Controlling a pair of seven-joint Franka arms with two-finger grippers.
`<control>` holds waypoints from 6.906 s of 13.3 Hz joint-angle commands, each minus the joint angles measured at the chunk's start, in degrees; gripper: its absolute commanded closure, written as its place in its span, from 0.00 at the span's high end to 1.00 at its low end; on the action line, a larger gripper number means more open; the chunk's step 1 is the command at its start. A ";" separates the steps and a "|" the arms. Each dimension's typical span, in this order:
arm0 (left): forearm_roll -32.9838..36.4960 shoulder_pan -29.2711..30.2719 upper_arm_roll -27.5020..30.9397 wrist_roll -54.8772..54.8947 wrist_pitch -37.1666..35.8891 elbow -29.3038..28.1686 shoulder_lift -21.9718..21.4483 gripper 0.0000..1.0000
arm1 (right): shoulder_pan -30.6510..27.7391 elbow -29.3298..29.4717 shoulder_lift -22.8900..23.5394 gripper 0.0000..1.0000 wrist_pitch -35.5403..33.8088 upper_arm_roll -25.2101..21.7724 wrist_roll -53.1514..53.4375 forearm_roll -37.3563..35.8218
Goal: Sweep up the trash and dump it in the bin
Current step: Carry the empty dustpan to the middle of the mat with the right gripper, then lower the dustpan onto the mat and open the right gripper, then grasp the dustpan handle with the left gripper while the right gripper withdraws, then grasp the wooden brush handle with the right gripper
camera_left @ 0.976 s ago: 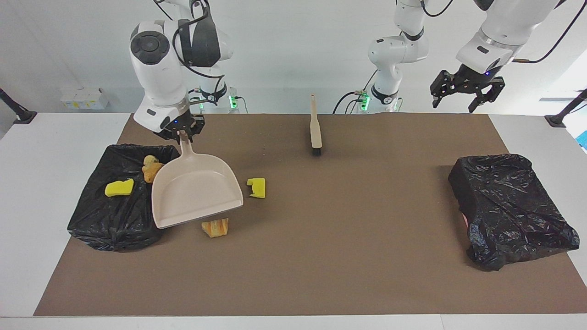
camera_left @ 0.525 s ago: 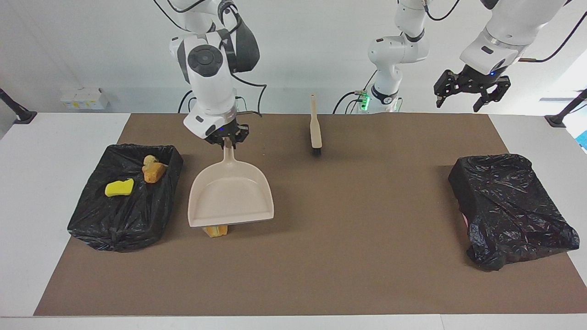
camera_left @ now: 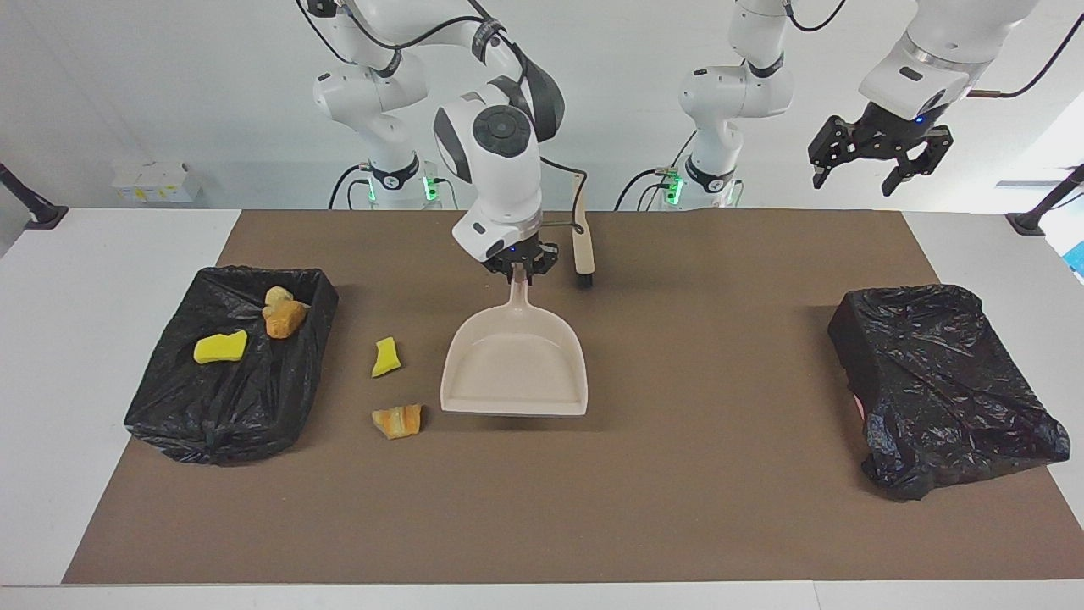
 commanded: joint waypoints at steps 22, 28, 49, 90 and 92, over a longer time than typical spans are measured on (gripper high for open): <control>0.30 -2.37 2.64 -3.86 -0.18 -2.28 -2.32 1.00 | 5.12 11.85 10.26 1.00 1.28 -0.77 2.30 -4.12; 0.13 -3.34 2.12 -3.51 1.57 -2.37 -2.32 1.00 | 5.46 1.93 -1.78 1.00 -5.32 -0.42 1.06 -3.06; -0.14 -29.69 1.85 -26.41 35.03 -18.72 11.28 1.00 | 28.93 -34.83 -14.90 0.91 20.68 -0.25 14.77 4.32; 8.73 -32.34 1.76 6.47 31.28 -19.16 16.23 0.00 | -5.16 -28.68 -24.04 0.00 -7.18 -0.51 -13.69 -16.24; 8.91 -32.34 1.68 12.26 32.16 -21.35 15.35 0.00 | -6.83 -28.59 -23.34 0.00 -5.96 -0.51 -16.42 -18.52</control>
